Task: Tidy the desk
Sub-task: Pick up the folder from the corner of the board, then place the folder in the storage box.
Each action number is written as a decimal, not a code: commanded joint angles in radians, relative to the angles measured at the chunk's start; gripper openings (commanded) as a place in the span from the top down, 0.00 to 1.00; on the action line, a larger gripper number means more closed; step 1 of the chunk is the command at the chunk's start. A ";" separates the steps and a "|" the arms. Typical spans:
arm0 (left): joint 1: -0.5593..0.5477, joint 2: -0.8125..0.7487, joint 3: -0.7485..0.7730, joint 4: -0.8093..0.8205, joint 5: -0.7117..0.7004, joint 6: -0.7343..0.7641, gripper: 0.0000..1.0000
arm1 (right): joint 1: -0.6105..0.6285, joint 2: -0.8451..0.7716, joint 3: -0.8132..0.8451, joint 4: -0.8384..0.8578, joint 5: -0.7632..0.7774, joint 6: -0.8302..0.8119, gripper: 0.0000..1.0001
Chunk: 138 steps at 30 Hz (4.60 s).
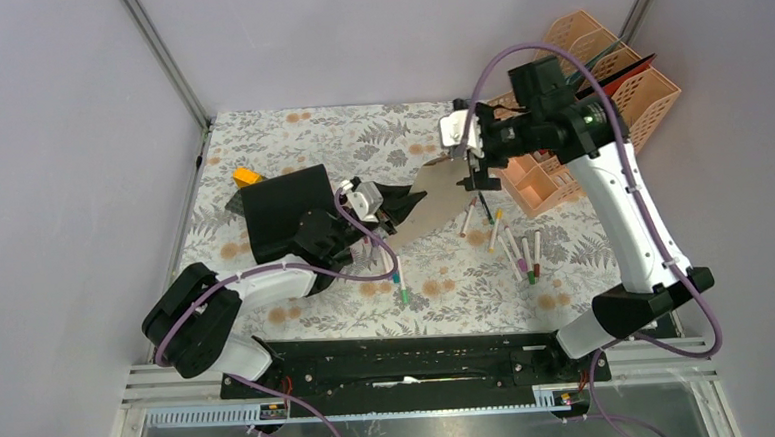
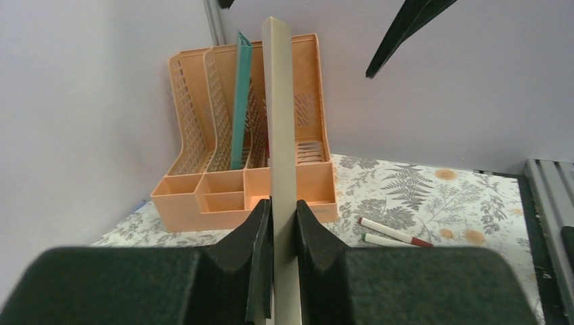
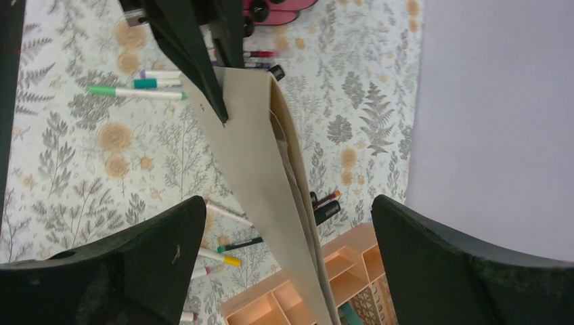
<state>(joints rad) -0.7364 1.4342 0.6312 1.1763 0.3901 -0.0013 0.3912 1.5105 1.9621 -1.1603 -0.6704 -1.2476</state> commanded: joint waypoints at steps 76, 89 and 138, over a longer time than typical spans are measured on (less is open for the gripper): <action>0.010 -0.761 -0.416 -0.213 -0.123 -0.161 0.01 | -0.071 -0.120 0.069 -0.321 0.793 -0.323 1.00; 0.010 -0.772 -0.413 -0.213 -0.120 -0.155 0.01 | -0.119 -0.081 0.095 -0.323 0.650 -0.421 1.00; -0.092 -0.277 -0.246 0.113 0.036 -0.204 0.01 | -0.145 -0.097 -0.003 -0.326 0.589 -0.532 1.00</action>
<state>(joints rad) -0.7540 1.0004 0.2569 1.1042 0.3500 -0.2028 0.2432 1.4467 1.9774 -1.4933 -0.0986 -1.7920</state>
